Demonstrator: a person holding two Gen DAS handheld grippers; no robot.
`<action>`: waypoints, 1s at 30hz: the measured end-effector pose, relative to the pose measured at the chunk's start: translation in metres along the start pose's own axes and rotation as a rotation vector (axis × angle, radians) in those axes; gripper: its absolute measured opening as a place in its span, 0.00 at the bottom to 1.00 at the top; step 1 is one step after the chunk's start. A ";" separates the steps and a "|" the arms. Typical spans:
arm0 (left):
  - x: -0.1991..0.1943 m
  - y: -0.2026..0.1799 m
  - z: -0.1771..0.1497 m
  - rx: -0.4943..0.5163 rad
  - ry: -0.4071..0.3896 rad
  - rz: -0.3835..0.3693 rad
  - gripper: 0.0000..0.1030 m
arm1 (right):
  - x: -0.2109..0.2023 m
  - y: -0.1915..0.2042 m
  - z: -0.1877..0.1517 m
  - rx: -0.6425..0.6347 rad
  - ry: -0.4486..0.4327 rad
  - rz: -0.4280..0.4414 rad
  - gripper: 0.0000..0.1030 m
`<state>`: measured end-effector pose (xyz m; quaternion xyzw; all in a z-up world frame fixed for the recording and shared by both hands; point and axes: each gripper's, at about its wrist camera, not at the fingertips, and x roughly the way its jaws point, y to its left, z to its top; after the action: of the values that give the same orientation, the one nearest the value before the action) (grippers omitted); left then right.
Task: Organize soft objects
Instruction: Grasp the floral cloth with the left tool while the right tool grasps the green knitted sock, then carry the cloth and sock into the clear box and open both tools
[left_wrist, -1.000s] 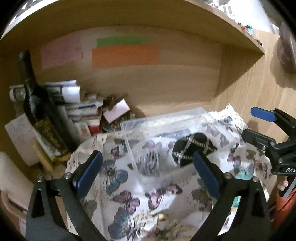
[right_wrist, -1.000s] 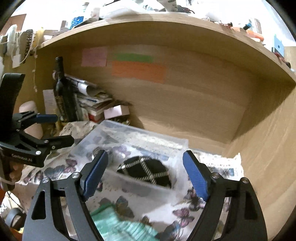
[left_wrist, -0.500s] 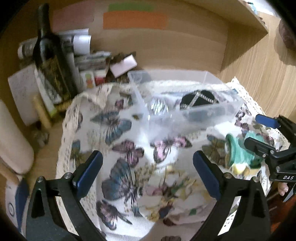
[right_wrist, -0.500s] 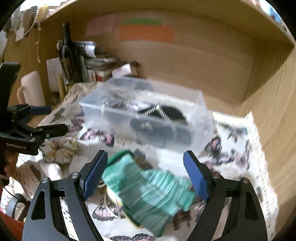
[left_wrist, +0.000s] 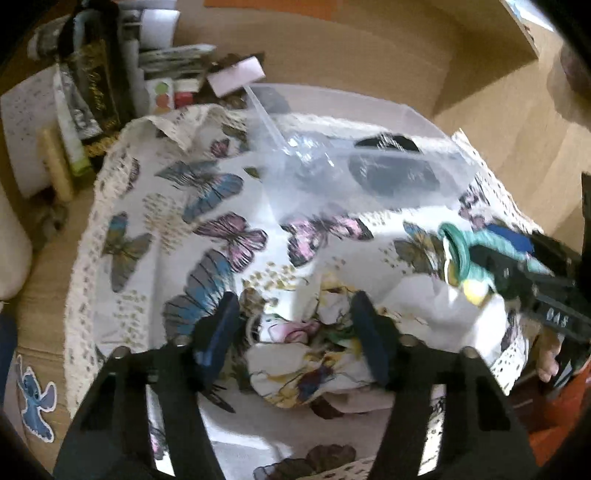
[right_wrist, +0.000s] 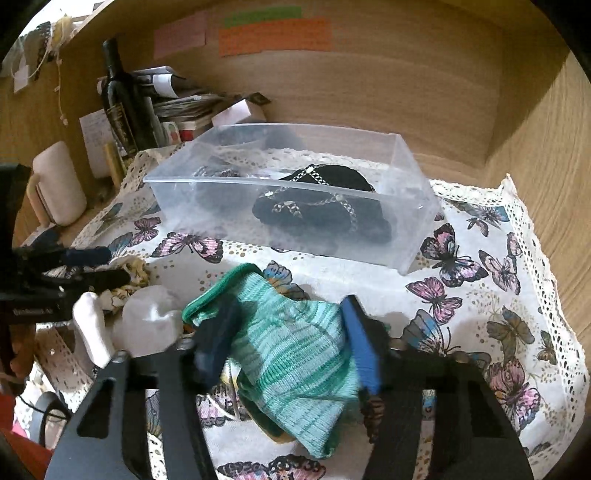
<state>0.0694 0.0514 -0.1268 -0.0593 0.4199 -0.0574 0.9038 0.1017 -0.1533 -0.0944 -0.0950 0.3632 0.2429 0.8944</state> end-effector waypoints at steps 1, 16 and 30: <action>0.001 -0.001 -0.001 0.003 0.006 -0.007 0.43 | 0.000 0.000 0.000 0.001 -0.001 0.000 0.34; -0.024 -0.001 0.017 0.011 -0.093 -0.017 0.10 | -0.024 -0.004 0.014 0.006 -0.094 -0.005 0.14; -0.064 -0.008 0.074 0.039 -0.290 0.013 0.09 | -0.053 -0.026 0.058 0.010 -0.249 -0.072 0.14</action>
<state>0.0846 0.0578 -0.0306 -0.0467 0.2839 -0.0506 0.9564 0.1169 -0.1749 -0.0158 -0.0729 0.2469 0.2185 0.9413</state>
